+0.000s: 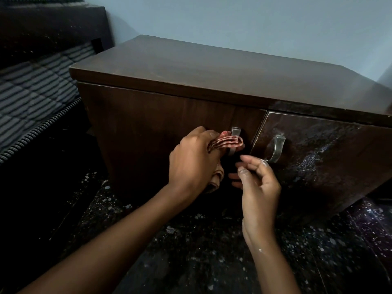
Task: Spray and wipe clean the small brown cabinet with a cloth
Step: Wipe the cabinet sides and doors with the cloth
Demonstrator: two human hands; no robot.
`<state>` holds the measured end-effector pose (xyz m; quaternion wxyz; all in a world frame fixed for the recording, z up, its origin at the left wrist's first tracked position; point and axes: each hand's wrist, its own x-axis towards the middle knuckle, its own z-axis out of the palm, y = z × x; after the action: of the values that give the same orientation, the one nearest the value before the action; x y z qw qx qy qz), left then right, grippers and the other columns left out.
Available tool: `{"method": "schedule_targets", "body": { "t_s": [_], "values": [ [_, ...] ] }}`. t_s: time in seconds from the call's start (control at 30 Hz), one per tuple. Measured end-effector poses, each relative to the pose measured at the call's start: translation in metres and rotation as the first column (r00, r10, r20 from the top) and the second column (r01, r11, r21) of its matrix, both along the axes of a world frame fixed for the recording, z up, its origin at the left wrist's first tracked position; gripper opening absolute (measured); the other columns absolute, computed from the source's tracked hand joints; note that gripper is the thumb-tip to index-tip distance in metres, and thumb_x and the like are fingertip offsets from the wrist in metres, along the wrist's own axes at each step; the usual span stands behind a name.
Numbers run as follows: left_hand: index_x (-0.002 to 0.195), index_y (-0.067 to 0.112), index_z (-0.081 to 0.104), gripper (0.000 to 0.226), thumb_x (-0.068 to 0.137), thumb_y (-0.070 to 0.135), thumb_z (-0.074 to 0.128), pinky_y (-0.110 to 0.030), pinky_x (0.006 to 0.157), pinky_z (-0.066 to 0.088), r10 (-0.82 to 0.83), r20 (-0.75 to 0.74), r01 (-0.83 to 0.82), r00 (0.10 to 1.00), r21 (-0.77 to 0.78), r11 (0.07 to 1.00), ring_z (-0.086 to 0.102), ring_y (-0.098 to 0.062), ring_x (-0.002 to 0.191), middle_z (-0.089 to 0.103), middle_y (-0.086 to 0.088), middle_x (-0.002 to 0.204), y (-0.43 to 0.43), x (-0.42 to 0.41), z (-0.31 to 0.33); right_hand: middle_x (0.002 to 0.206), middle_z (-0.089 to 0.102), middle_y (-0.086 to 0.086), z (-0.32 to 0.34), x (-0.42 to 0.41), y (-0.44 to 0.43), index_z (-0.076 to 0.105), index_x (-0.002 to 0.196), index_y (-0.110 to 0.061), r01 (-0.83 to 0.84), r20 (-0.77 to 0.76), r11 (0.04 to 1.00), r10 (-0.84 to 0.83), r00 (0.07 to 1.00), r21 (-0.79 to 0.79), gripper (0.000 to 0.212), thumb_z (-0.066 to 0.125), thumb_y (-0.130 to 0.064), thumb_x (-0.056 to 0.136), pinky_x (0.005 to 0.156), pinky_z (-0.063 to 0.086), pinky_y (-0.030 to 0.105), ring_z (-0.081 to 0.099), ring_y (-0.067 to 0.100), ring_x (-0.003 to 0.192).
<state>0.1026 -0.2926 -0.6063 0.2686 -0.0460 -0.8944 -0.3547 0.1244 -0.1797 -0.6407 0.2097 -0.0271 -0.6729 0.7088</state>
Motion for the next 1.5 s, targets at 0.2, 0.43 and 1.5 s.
{"method": "schedule_targets", "body": {
  "t_s": [0.2, 0.43, 1.5],
  "values": [
    [0.077, 0.019, 0.060, 0.018, 0.086, 0.034, 0.059, -0.026, 0.048, 0.024, 0.099, -0.015, -0.099, 0.995, -0.264, 0.959, 0.061, -0.021, 0.072, 0.053, 0.008, 0.075, 0.005, -0.004, 0.011, 0.084, 0.065, -0.002, -0.008, -0.003, 0.008, 0.062, 0.086, -0.025, 0.070, -0.010, 0.997, -0.070, 0.997, 0.031, 0.034, 0.050, 0.006, 0.087, 0.059, 0.050, 0.015, 0.063, 0.005, 0.062],
    [0.072, 0.015, 0.053, 0.040, 0.087, 0.052, 0.054, -0.030, 0.059, 0.039, 0.197, 0.207, -0.128, 0.958, -0.306, 0.943, 0.065, -0.031, 0.078, 0.064, -0.002, 0.078, -0.032, 0.006, -0.021, 0.081, 0.067, -0.004, -0.035, 0.012, 0.009, 0.062, 0.074, -0.024, 0.121, 0.054, 0.987, -0.127, 0.990, 0.104, 0.034, 0.052, 0.006, 0.085, 0.064, 0.051, 0.017, 0.065, 0.006, 0.072],
    [0.150, 0.028, 0.010, 0.122, 0.052, 0.042, 0.083, -0.064, 0.107, 0.009, 0.164, -0.230, -0.277, 0.959, -0.655, 0.703, 0.001, -0.038, 0.143, -0.002, -0.010, 0.156, -0.058, 0.002, -0.035, 0.109, 0.047, 0.007, -0.086, -0.033, 0.007, 0.062, 0.108, -0.008, 0.608, -0.547, 0.300, -0.267, 0.793, 0.735, 0.029, 0.069, -0.006, 0.080, 0.065, 0.047, 0.035, 0.044, 0.026, 0.087]
  ]
}}
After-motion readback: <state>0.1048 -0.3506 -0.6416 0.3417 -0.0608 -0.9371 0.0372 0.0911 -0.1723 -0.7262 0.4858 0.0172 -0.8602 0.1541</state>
